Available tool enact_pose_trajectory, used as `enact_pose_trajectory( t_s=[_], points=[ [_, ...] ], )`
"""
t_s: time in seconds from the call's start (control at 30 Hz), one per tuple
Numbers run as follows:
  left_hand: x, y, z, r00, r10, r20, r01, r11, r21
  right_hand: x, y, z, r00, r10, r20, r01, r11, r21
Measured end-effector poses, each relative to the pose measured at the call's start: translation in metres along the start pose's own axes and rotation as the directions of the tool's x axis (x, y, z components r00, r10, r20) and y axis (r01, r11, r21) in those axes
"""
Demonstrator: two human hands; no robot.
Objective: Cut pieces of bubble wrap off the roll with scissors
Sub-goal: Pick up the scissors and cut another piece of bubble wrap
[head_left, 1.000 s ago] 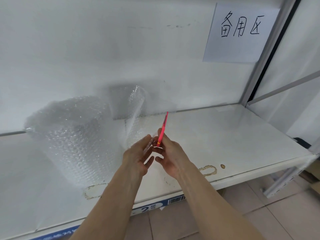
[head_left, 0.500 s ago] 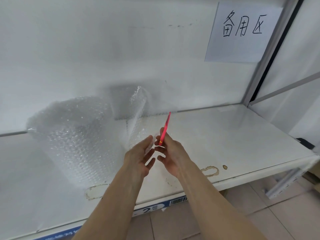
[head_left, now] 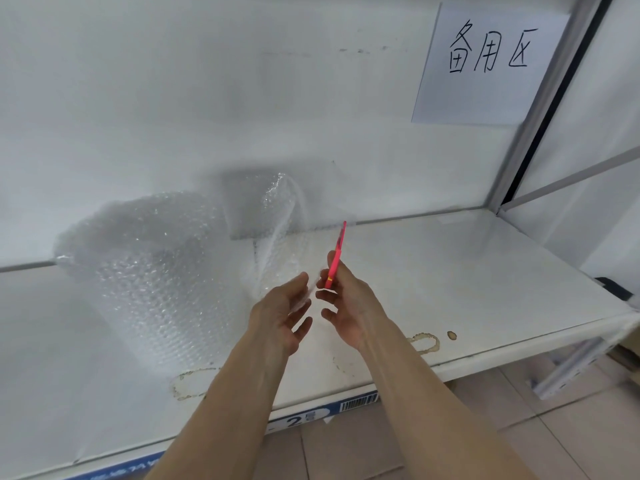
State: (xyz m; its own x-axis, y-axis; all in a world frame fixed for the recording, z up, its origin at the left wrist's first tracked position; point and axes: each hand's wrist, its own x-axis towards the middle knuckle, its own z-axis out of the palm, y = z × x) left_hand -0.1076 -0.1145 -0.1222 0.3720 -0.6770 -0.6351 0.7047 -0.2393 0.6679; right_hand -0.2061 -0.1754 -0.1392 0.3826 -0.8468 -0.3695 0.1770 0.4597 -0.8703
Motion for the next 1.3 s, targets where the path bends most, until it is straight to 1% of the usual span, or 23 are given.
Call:
enact_pose_trajectory(
  t_s=[0.17,0.4,1.03,1.3],
  points=[
    [0.002,0.0,0.0,1.0,-0.007,0.007,0.007,1.0,0.017,0.005,-0.004,-0.007,1.0,0.004,-0.012,-0.003,1.0,0.011],
    [0.003,-0.002,0.001,1.0,-0.016,0.017,0.015,1.0,0.015,0.007,-0.003,-0.008,0.999,-0.038,-0.023,0.038,0.999,0.006],
    [0.004,-0.002,0.001,1.0,-0.025,0.006,0.025,0.999,0.037,0.015,-0.011,-0.012,0.998,-0.013,-0.06,0.017,0.997,0.069],
    [0.002,-0.001,0.0,0.999,-0.032,0.015,0.032,0.999,0.043,0.015,-0.014,-0.015,0.997,-0.043,-0.065,0.047,0.997,0.059]
  ],
)
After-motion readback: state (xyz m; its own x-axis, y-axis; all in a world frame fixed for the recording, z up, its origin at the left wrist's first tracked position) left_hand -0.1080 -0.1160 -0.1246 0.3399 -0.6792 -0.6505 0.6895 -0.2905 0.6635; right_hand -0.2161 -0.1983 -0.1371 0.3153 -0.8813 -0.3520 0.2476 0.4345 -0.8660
